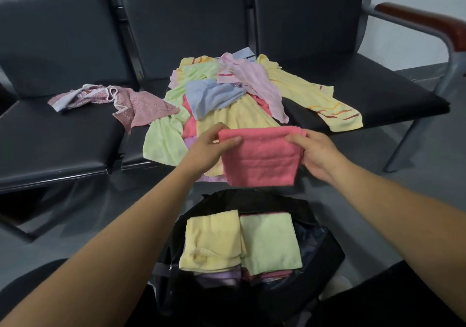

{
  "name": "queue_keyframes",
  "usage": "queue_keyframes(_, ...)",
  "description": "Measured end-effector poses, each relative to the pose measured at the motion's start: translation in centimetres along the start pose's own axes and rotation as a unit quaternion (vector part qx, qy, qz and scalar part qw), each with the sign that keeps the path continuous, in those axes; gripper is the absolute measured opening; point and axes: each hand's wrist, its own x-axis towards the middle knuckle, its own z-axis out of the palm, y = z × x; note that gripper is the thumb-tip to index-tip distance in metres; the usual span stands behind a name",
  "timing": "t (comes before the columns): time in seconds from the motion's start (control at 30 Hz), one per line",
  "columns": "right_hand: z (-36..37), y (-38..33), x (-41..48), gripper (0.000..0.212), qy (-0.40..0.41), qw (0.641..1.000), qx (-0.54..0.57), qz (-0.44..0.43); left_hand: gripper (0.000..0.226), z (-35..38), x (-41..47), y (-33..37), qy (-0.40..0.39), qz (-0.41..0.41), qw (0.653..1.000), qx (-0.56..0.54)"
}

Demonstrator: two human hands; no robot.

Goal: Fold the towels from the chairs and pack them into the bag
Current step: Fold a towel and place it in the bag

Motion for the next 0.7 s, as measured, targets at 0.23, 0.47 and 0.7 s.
queue_keyframes(0.23,-2.3,7.1,1.2,0.019,0.047,0.99,0.035,0.13,0.035,5.5,0.3,-5.8,-0.051,-0.134,0.989,-0.022)
queue_keyframes(0.47,-4.5,14.5,2.2,0.013,-0.059,0.898,-0.217,0.379,0.031,10.1,-1.4,-14.2,-0.156,-0.284,0.945,-0.038)
queue_keyframes(0.7,-3.4,22.5,4.4,0.011,0.064,0.919,-0.212,0.325,0.043,12.5,-2.2,-22.0,-0.039,-0.368,0.929,-0.03)
